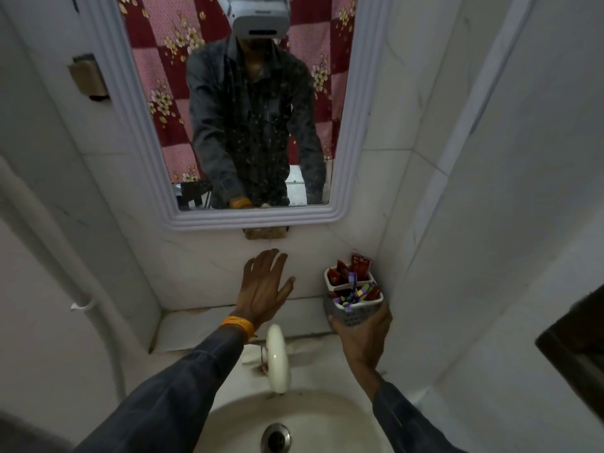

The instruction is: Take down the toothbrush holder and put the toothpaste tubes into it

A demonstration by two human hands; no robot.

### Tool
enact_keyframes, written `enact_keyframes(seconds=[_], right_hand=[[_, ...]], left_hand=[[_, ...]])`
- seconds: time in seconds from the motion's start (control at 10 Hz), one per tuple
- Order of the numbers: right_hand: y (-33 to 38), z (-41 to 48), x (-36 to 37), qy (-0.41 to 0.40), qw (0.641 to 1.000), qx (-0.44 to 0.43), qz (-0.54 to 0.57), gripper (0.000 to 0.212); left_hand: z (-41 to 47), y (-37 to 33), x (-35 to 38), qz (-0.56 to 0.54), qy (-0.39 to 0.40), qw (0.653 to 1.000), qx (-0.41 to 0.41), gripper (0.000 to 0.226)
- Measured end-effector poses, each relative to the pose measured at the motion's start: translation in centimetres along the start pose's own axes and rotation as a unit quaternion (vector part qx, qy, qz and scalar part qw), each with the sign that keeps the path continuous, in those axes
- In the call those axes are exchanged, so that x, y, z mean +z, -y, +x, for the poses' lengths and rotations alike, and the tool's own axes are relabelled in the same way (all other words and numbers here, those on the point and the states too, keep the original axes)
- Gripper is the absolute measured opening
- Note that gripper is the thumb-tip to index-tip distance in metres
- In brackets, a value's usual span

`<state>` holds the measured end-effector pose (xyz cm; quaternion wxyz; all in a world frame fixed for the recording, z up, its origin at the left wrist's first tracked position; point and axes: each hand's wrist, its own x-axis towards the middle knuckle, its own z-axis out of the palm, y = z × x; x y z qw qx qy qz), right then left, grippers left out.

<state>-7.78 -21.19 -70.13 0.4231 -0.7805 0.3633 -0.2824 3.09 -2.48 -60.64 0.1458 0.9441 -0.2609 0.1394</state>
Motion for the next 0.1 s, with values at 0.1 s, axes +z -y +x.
enact_keyframes(seconds=[0.1], right_hand=[[0.83,-1.62,-0.59,-0.049,0.995,-0.089,-0.011,0.120]], left_hand=[[-0.72,0.04,-1.59,-0.007,-0.021,1.000,-0.011,0.059]])
